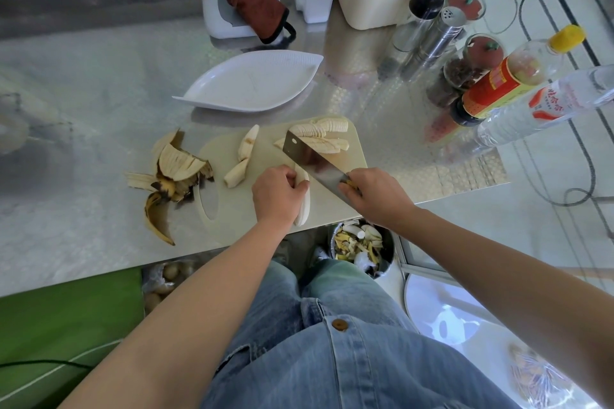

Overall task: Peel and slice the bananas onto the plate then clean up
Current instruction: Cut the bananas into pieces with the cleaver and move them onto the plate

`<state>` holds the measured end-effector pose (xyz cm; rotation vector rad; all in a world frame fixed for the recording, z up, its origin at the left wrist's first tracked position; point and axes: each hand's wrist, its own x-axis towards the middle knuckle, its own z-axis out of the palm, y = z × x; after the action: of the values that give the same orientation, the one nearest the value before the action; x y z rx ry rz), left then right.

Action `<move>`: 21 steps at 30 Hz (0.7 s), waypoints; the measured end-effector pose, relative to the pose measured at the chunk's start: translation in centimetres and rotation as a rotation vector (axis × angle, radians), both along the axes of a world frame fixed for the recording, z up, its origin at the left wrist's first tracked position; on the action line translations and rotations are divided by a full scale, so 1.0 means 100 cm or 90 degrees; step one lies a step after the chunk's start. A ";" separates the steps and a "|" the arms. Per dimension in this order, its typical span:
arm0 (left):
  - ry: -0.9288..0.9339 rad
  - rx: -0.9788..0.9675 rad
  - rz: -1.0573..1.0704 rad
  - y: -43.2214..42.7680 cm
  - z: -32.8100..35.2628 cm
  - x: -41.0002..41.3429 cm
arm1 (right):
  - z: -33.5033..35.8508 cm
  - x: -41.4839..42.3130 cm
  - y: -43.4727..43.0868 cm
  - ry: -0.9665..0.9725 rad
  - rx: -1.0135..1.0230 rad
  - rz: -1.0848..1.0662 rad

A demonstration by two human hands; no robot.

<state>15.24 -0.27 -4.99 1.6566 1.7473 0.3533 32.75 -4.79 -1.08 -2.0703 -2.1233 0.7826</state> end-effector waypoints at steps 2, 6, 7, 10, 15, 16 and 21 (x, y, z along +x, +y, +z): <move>-0.001 0.000 0.001 0.000 0.000 0.000 | 0.000 0.000 0.000 -0.007 -0.003 0.005; -0.005 0.005 0.002 0.000 -0.001 0.000 | -0.002 -0.004 -0.002 -0.026 -0.015 0.012; -0.004 0.006 0.001 -0.001 -0.001 0.000 | -0.003 -0.006 -0.002 -0.029 -0.021 0.011; -0.004 0.005 0.002 -0.001 0.000 0.000 | -0.005 -0.009 -0.003 -0.029 -0.030 0.001; -0.003 0.005 -0.002 -0.001 -0.001 -0.001 | -0.004 -0.006 -0.005 -0.011 -0.010 -0.002; -0.003 0.005 -0.002 -0.001 -0.001 -0.001 | -0.004 -0.004 -0.005 0.000 -0.002 -0.009; -0.003 0.008 -0.006 0.000 -0.003 -0.002 | -0.001 -0.002 -0.005 0.007 0.003 -0.004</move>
<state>15.08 -0.30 -5.33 1.6715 1.7367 0.3647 32.54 -5.27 -1.19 -2.0646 -2.1107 0.7861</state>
